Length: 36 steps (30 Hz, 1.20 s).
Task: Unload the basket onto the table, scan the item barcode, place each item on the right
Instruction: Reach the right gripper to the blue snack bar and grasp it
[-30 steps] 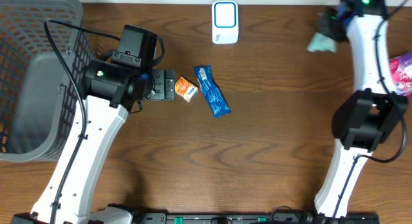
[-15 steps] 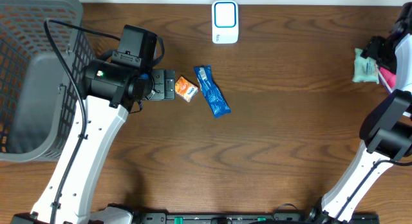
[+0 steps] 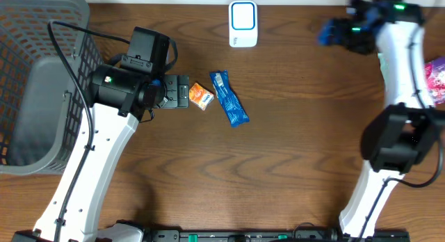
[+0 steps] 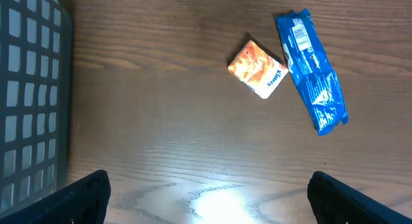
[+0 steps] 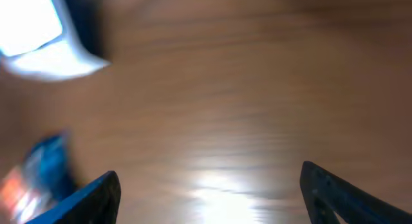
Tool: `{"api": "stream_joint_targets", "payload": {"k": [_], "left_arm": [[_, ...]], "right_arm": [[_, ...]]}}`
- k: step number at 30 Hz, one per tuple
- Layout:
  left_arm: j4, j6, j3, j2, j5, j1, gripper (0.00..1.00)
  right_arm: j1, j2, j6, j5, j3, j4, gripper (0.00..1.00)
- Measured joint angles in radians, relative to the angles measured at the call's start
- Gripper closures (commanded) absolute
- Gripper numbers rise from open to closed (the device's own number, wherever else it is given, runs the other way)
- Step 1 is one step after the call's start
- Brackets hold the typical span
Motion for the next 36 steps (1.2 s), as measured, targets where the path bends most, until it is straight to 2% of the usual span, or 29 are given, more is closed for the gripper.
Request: {"api": "stream_joint_targets", "payload": {"k": [5, 7, 12, 16, 19, 23, 27, 28, 30, 32, 34, 36], "left_arm": [[0.0, 0.0, 0.0, 0.0, 0.0, 0.0, 0.02], [0.0, 0.0, 0.0, 0.0, 0.0, 0.0, 0.02], [0.0, 0.0, 0.0, 0.0, 0.0, 0.0, 0.02], [0.0, 0.0, 0.0, 0.0, 0.0, 0.0, 0.02], [0.0, 0.0, 0.0, 0.0, 0.0, 0.0, 0.02], [0.0, 0.0, 0.0, 0.0, 0.0, 0.0, 0.02], [0.0, 0.0, 0.0, 0.0, 0.0, 0.0, 0.02], [0.0, 0.0, 0.0, 0.0, 0.0, 0.0, 0.02], [0.0, 0.0, 0.0, 0.0, 0.0, 0.0, 0.02], [0.0, 0.0, 0.0, 0.0, 0.0, 0.0, 0.02], [0.0, 0.0, 0.0, 0.0, 0.0, 0.0, 0.02], [0.0, 0.0, 0.0, 0.0, 0.0, 0.0, 0.02]], "right_arm": [[0.205, 0.002, -0.032, -0.07, -0.031, -0.039, 0.39], [0.28, 0.002, -0.039, -0.076, -0.08, -0.018, 0.5], [0.407, 0.005, -0.023, -0.091, -0.232, 0.13, 0.52], [0.445, 0.006, 0.039, -0.109, -0.379, 0.281, 0.6], [0.447, 0.008, 0.07, -0.128, -0.451, 0.322, 0.66], [0.446, 0.008, 0.093, -0.145, -0.521, 0.37, 0.82], [0.446, 0.008, 0.104, -0.165, -0.563, 0.43, 0.89], [0.446, 0.008, 0.105, -0.172, -0.566, 0.436, 0.88], [0.446, 0.008, 0.107, -0.175, -0.568, 0.442, 0.72], [0.447, 0.008, 0.111, -0.171, -0.574, 0.453, 0.6], [0.447, 0.007, 0.108, -0.179, -0.579, 0.456, 0.6], [0.456, 0.006, 0.108, -0.179, -0.581, 0.468, 0.82]]}}
